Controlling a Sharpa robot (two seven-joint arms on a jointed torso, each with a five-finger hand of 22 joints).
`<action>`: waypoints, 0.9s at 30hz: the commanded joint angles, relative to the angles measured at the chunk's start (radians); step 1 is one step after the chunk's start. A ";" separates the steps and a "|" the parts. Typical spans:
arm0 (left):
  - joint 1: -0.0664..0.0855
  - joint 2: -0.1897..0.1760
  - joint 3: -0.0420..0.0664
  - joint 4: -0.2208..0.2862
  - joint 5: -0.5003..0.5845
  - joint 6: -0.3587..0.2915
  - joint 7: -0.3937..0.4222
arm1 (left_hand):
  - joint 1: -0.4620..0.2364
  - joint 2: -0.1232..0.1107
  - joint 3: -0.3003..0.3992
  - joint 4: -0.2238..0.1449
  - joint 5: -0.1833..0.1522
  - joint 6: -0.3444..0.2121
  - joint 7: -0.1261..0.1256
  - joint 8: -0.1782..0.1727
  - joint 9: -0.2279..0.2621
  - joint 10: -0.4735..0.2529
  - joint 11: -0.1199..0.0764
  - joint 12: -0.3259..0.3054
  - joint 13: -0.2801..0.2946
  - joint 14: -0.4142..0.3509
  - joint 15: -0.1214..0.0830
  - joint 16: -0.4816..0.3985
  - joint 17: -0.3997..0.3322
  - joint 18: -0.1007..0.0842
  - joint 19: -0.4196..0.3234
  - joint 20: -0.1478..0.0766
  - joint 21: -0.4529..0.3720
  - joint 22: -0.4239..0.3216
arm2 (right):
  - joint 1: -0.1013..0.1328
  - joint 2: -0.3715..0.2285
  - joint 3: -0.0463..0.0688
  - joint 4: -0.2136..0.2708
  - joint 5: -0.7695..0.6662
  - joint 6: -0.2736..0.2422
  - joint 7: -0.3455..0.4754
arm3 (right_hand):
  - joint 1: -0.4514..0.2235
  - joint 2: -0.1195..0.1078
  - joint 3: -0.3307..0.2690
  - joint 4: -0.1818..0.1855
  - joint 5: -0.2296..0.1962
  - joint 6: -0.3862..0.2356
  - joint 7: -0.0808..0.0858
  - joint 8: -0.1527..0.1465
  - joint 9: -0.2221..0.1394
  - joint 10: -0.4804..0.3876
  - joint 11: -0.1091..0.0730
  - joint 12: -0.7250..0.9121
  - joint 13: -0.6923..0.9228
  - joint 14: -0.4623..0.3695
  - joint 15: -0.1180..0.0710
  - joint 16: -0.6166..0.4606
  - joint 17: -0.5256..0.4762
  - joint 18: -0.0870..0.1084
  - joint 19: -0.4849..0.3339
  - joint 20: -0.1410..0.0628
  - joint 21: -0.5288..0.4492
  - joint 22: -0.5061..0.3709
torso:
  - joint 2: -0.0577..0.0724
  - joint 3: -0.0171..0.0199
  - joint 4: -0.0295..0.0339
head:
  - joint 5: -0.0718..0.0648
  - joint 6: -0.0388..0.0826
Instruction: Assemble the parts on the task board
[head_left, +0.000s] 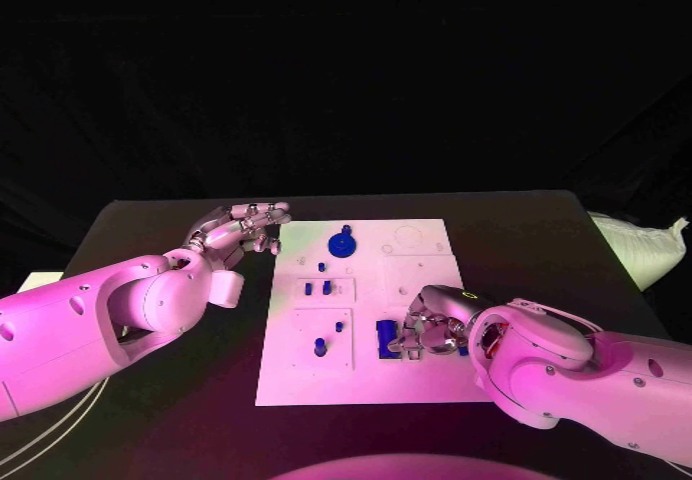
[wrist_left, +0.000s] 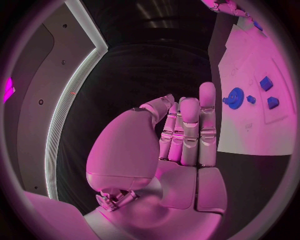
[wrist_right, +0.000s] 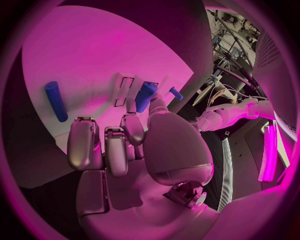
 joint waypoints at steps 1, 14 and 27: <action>0.000 0.002 0.001 0.002 -0.002 0.019 0.004 | 0.002 -0.004 -0.006 0.003 0.003 -0.007 0.000 0.004 -0.001 -0.009 -0.001 0.007 -0.001 -0.010 0.000 -0.005 -0.001 0.011 0.003 0.001 -0.006 -0.001 | -0.002 0.009 0.000 -0.006 -0.068 0.030 -0.014 | 0.043 0.012 0.007 -0.018 -0.003 0.003 -0.008 0.006 0.004 0.007 -0.009 0.004 0.002 0.083 -0.007 0.005 0.151 -0.011 0.002 -0.007 -0.004 0.002 | 0.001 -0.0004 0.0006 | 0.000 -0.001; 0.000 0.000 0.001 0.003 -0.002 0.020 0.004 | 0.001 -0.004 -0.008 0.002 0.002 -0.009 0.000 0.004 -0.002 -0.012 0.000 0.009 -0.002 -0.010 0.000 -0.004 -0.003 0.011 0.003 0.002 -0.008 -0.002 | -0.004 -0.005 0.000 0.003 -0.098 -0.011 -0.016 | 0.045 0.022 0.006 -0.017 0.032 0.014 -0.013 0.013 0.013 0.013 -0.013 0.008 0.010 0.083 -0.011 0.006 0.153 -0.011 0.003 -0.011 -0.003 0.005 | 0.000 0.0008 -0.0009 | -0.005 0.002; 0.000 -0.002 0.000 0.002 -0.002 0.018 0.003 | 0.001 -0.004 -0.008 0.002 0.002 -0.009 0.000 0.004 -0.002 -0.012 0.000 0.009 -0.002 -0.010 0.000 -0.004 -0.003 0.011 0.003 0.002 -0.008 -0.002 | 0.025 -0.134 0.002 0.050 0.038 -0.031 0.012 | 0.032 0.019 -0.008 0.002 0.082 -0.013 -0.004 -0.003 0.015 0.000 -0.007 -0.029 -0.008 0.083 -0.007 0.005 0.153 -0.009 -0.004 -0.009 -0.012 -0.006 | 0.000 0.0001 -0.0016 | -0.023 0.009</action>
